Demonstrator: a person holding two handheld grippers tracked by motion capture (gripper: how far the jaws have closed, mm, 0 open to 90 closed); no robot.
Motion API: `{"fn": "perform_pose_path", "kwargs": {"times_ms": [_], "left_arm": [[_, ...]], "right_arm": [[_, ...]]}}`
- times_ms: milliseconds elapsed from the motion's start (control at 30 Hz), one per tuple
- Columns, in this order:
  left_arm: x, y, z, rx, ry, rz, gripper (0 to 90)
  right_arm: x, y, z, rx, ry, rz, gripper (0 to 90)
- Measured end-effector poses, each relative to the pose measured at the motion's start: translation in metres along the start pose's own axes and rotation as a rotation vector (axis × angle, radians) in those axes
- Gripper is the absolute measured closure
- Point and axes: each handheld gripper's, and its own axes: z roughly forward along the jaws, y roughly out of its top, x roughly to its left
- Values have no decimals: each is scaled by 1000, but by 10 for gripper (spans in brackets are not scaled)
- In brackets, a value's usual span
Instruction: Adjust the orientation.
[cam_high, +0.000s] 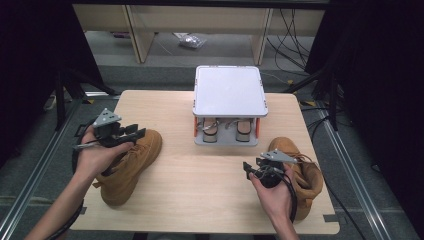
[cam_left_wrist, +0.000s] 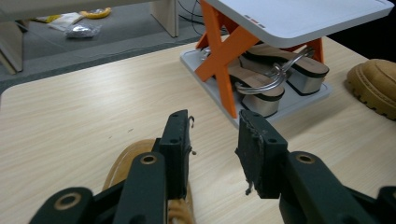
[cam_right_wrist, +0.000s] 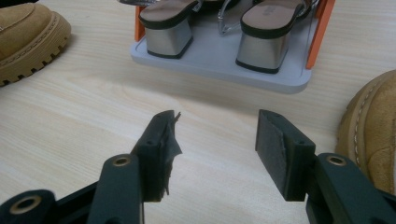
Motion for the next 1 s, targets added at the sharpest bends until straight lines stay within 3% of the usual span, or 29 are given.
{"fn": "perform_pose_path", "kwargs": {"times_ms": [167,300,367,467,600,700,733,800,867,900,1000], "left_arm": [[12,-14,-16,4,36,-21,623],[20,-25,-28,20,71,-25,621],[23,-29,-33,18,77,-35,621],[29,-36,-43,7,85,-44,621],[40,-46,-57,6,132,-49,622],[47,-56,-66,44,146,-85,619],[48,-60,-68,54,150,-101,618],[49,-67,-71,66,149,-123,610],[50,-74,-74,88,157,-134,607],[49,-78,-74,95,155,-167,608],[49,-86,-70,122,143,-199,625]], "right_arm": [[1,-1,-1,18,5,10,486],[0,-2,-2,-1,19,10,486],[3,-2,-3,4,22,37,485],[3,1,-5,2,12,3,484],[7,0,-6,-5,19,19,481],[8,-1,-6,13,19,9,481],[12,-1,-6,21,13,46,481],[7,0,-6,20,13,4,481],[7,-1,-5,15,32,16,481],[6,-1,-5,12,32,9,480],[9,-2,-5,26,34,44,480]]}}
